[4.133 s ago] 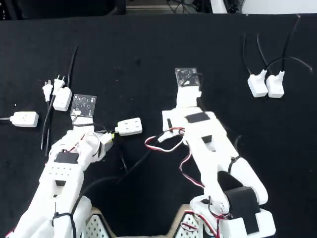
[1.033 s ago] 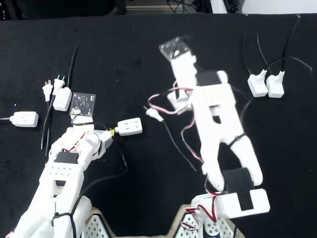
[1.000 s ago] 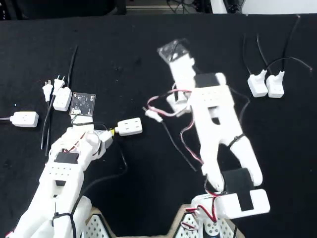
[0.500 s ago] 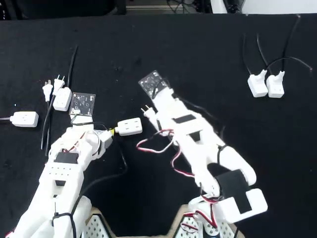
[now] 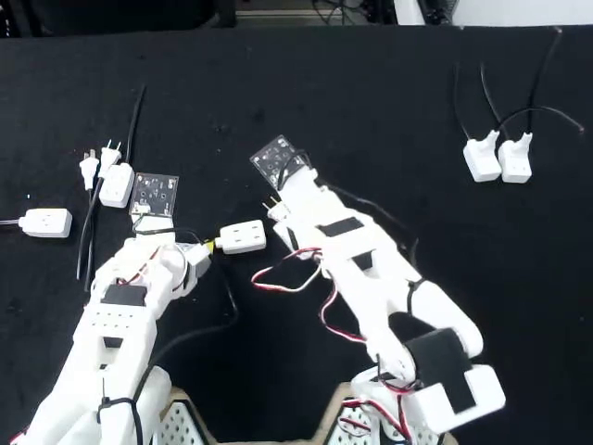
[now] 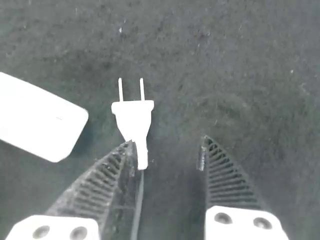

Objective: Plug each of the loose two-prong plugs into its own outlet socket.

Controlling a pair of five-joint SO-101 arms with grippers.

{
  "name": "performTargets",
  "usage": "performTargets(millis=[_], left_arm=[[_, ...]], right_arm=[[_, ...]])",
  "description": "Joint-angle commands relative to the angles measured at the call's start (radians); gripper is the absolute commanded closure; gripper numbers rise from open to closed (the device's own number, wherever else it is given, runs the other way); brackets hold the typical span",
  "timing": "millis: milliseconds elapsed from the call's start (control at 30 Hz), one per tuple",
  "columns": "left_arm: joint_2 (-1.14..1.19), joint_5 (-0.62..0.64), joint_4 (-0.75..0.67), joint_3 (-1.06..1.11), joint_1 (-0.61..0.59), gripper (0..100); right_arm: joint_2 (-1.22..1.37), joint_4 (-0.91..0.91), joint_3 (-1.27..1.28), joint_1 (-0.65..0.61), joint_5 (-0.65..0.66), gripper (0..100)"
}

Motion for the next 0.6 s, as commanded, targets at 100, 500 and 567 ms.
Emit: performTargets(millis=[100,500,567], left_arm=[[-0.011,0.011,-0.017,-0.025,-0.007,73],[-0.011,0.011,-0.012,-0.025,-0.008,73],[-0.011,0.011,-0.012,-0.025,-0.012,73]], right_arm=[[-0.010,0.029,-0.007,-0.049,-0.002,80.7],[0.081,0.083,-0.090,-0.048,-0.002,96.6],[0.073,0.117,-0.097,-0.021,-0.002,99.0]])
